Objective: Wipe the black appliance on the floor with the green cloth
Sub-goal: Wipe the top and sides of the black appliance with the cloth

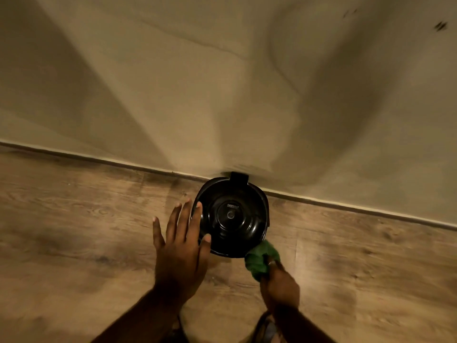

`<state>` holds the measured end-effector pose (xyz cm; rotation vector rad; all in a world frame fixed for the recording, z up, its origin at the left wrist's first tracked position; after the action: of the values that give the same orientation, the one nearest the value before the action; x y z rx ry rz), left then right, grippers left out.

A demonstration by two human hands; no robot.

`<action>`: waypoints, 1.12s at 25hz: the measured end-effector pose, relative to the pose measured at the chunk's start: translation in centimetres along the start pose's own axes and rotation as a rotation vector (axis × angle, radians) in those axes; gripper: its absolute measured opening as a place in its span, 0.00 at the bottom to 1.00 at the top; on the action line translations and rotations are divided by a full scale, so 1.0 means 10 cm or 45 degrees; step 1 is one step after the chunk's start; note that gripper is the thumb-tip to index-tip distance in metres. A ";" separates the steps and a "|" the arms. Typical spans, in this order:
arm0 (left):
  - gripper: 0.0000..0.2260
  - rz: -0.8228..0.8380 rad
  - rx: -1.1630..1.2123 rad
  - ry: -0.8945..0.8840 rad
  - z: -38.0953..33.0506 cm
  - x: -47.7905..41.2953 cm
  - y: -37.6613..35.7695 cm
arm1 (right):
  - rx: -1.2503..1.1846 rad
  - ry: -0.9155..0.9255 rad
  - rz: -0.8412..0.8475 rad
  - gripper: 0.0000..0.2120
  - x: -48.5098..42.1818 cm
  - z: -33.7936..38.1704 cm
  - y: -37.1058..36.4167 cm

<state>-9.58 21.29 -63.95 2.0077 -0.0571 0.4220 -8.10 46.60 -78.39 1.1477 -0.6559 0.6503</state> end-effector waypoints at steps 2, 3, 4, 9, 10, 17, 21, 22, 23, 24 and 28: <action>0.26 -0.002 -0.011 0.009 0.05 0.02 0.02 | -0.075 -0.017 0.096 0.24 0.14 0.24 -0.34; 0.26 -0.003 -0.018 0.015 0.07 0.04 0.04 | -0.101 -0.033 0.128 0.25 0.18 0.39 -0.47; 0.26 -0.005 -0.027 0.021 0.10 0.05 0.06 | -0.104 -0.036 0.155 0.26 0.21 0.57 -0.58; 0.26 -0.010 -0.043 0.055 0.23 0.10 0.14 | -0.100 0.259 0.134 0.21 0.09 1.52 -0.68; 0.26 -0.023 -0.039 0.063 0.28 0.11 0.15 | -0.114 0.320 0.093 0.20 0.04 1.63 -0.60; 0.26 -0.134 0.010 0.157 0.58 0.18 0.17 | 0.070 0.534 -0.136 0.21 -0.40 1.95 0.10; 0.26 -0.092 -0.019 0.167 0.63 0.21 0.15 | 0.337 0.599 0.177 0.16 -0.48 2.11 -0.27; 0.26 -0.086 -0.019 0.168 0.64 0.20 0.16 | 0.355 0.605 0.223 0.15 -0.44 2.03 -0.38; 0.26 -0.080 -0.019 0.166 0.65 0.20 0.17 | 0.346 0.597 0.233 0.15 -0.40 1.90 -0.44; 0.26 -0.077 -0.023 0.162 0.65 0.19 0.17 | 0.326 0.590 0.217 0.16 -0.36 1.74 -0.46; 0.26 -0.074 -0.023 0.156 0.64 0.16 0.17 | 0.308 0.576 0.228 0.16 -0.18 1.10 -0.32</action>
<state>-6.69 15.09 -64.53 1.9570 0.0733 0.5040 -8.30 34.97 -78.65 1.1175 -0.2986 1.1261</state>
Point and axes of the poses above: each hand's wrist, its own x-axis away from the middle knuckle, its own y-axis out of the back of the hand, z = x × y, the point moved 6 cm from there along -x, towards the middle knuckle, and after that the axes turned 13 degrees about z, right-handed, at the moved point
